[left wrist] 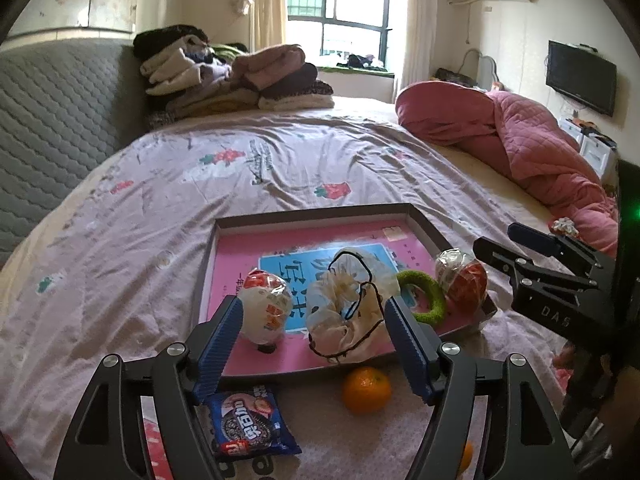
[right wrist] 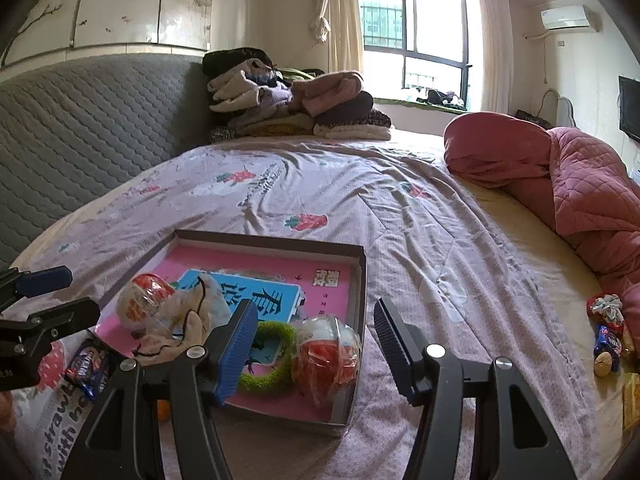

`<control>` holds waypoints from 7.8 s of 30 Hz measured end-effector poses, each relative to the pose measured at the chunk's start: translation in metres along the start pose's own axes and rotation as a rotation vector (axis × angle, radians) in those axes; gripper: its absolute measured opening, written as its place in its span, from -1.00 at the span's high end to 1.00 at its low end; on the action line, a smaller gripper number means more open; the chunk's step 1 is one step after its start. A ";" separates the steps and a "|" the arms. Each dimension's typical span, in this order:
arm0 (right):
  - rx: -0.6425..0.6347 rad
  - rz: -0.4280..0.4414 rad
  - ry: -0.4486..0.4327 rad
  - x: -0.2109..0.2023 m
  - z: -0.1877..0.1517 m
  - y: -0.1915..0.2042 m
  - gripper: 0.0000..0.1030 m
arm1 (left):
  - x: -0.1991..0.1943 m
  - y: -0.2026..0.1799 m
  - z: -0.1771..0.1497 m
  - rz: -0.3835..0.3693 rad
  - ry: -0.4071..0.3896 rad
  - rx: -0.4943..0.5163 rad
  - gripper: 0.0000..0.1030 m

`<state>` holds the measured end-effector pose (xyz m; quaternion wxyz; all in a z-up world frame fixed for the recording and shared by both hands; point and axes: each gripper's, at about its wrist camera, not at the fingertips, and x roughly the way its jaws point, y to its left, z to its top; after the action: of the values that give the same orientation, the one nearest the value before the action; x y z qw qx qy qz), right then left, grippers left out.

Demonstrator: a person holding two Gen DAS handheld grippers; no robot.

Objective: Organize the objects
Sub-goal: 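Withdraw both open grippers from the tray toward the oranges and walnut, then move the left gripper to the walnut while the right gripper approaches an orange, then close the left gripper on the walnut while the right gripper closes on the orange, then carry the walnut with the left gripper while the right carries the orange over the tray, then lower the walnut into the tray with the left gripper while the right lowers the orange onto the green ring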

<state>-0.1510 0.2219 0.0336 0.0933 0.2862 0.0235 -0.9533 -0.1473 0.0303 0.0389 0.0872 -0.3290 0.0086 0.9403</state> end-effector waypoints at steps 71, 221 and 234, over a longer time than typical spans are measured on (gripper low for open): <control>-0.224 0.224 0.278 -0.040 -0.116 0.081 -0.11 | -0.017 -0.022 -0.144 -0.129 0.233 0.054 -0.45; -0.086 0.079 0.012 0.023 -0.010 0.045 0.24 | 0.064 0.066 -0.014 0.074 0.074 -0.008 0.31; -0.078 0.083 0.050 0.035 -0.015 0.045 0.24 | 0.075 0.058 -0.022 0.063 0.102 0.015 0.31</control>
<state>-0.1627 0.1733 0.0021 0.1431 0.3066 0.0512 -0.9396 -0.2008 -0.0164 -0.0274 0.0594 -0.3752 0.0303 0.9245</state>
